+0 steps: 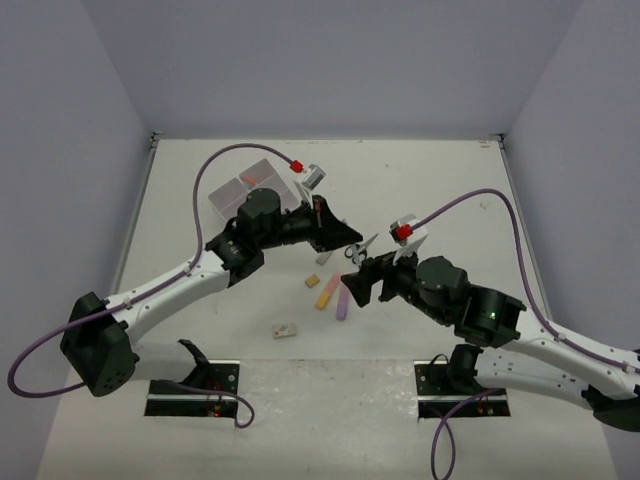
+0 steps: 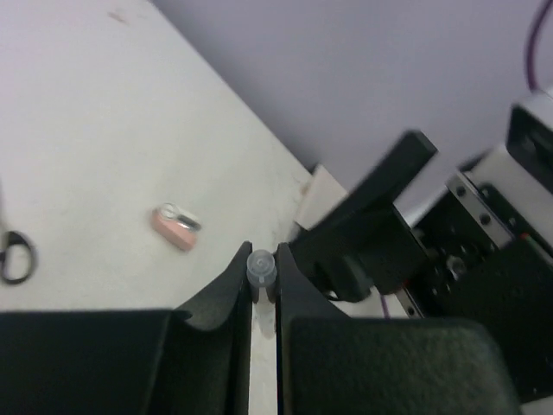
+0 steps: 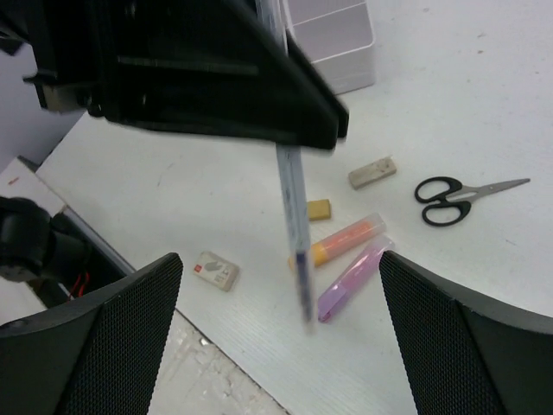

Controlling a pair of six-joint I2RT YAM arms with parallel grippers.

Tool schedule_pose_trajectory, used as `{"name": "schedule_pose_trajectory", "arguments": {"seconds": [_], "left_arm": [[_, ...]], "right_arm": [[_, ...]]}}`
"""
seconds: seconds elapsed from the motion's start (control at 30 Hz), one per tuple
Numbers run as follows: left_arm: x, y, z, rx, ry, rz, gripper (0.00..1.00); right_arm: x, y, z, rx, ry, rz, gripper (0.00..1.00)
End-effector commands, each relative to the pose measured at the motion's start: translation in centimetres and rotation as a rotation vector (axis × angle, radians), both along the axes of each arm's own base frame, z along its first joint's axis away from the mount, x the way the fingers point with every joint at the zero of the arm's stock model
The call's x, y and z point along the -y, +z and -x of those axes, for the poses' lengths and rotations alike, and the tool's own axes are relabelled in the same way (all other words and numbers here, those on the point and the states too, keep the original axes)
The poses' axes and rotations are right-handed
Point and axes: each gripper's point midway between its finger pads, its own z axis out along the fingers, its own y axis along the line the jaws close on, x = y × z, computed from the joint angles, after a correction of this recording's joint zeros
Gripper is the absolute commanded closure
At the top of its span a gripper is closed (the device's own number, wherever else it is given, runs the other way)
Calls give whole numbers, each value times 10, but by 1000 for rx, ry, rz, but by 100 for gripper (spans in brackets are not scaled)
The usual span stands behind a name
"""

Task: Sort the stationery into containers
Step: Place the pen in the storage box.

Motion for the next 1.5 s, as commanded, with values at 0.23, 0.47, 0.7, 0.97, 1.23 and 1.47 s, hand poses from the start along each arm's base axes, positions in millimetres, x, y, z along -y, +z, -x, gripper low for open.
{"name": "schedule_pose_trajectory", "arguments": {"seconds": [0.23, 0.47, 0.7, 0.97, 1.23, 1.47], "left_arm": [[-203, 3, -209, 216, 1222, -603, 100], [-252, 27, -245, 346, 1469, -615, 100], [-272, -1, -270, 311, 1495, -650, 100], [-271, -42, -277, 249, 1456, -614, 100], [-263, -64, -280, 184, 1410, -587, 56], [-264, -32, -254, 119, 1419, -453, 23]], "right_arm": [[41, -21, -14, -59, -238, -24, 1], [46, -33, -6, -77, -212, -26, 1], [41, -39, -3, -89, -181, -3, 1], [40, -35, -2, -76, -161, 4, 1], [28, -46, -2, -114, -128, 47, 1], [14, -93, -15, -367, -166, 144, 1]]}}
